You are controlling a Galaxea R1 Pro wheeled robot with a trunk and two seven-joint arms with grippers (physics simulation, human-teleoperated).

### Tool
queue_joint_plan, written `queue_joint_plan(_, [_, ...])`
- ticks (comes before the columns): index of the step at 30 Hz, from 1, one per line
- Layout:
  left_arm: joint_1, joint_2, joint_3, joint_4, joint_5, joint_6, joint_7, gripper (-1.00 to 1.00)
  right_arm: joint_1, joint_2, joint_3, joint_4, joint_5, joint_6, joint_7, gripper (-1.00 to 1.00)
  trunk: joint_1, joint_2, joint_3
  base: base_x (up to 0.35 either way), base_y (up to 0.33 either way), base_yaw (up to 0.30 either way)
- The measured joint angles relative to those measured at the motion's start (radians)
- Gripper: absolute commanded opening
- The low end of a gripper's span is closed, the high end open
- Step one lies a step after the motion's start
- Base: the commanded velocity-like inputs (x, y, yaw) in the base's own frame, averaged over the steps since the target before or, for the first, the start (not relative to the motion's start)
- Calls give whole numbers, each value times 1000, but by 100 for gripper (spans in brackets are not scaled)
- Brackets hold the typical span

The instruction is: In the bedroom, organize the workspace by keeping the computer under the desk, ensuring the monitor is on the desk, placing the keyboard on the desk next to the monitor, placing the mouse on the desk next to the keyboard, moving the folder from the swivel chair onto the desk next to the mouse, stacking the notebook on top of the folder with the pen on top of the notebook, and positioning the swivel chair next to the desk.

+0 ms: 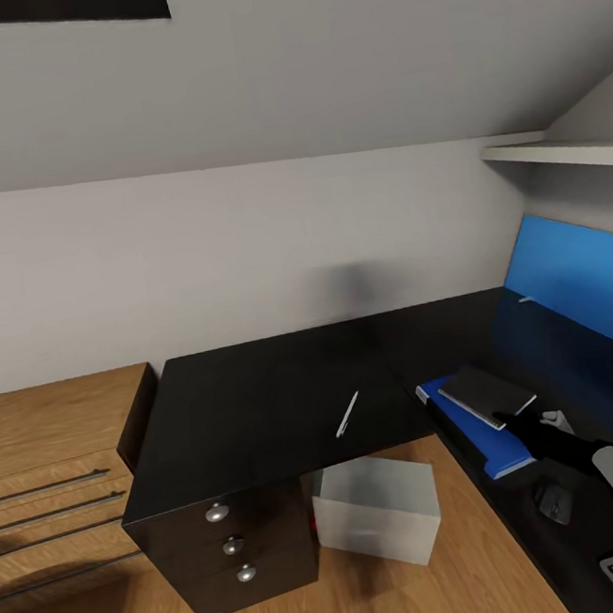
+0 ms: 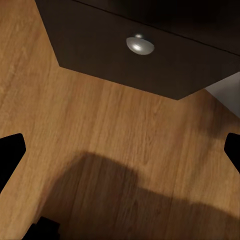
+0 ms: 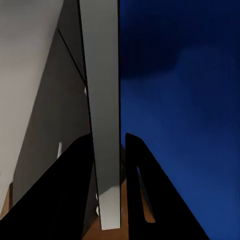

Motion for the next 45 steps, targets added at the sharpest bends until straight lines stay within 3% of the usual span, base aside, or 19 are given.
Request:
queue_joint_plan(7, [0, 0, -1, 0, 0, 0, 0, 100, -1, 0, -6, 21, -23, 1, 1, -100, 0, 0, 0, 0, 0, 0])
queue_joint_plan(45, [0, 0, 2, 0, 1, -3, 0, 100, -1, 0, -12, 48, -45, 9, 0, -100, -12, 21, 10, 0, 0, 0])
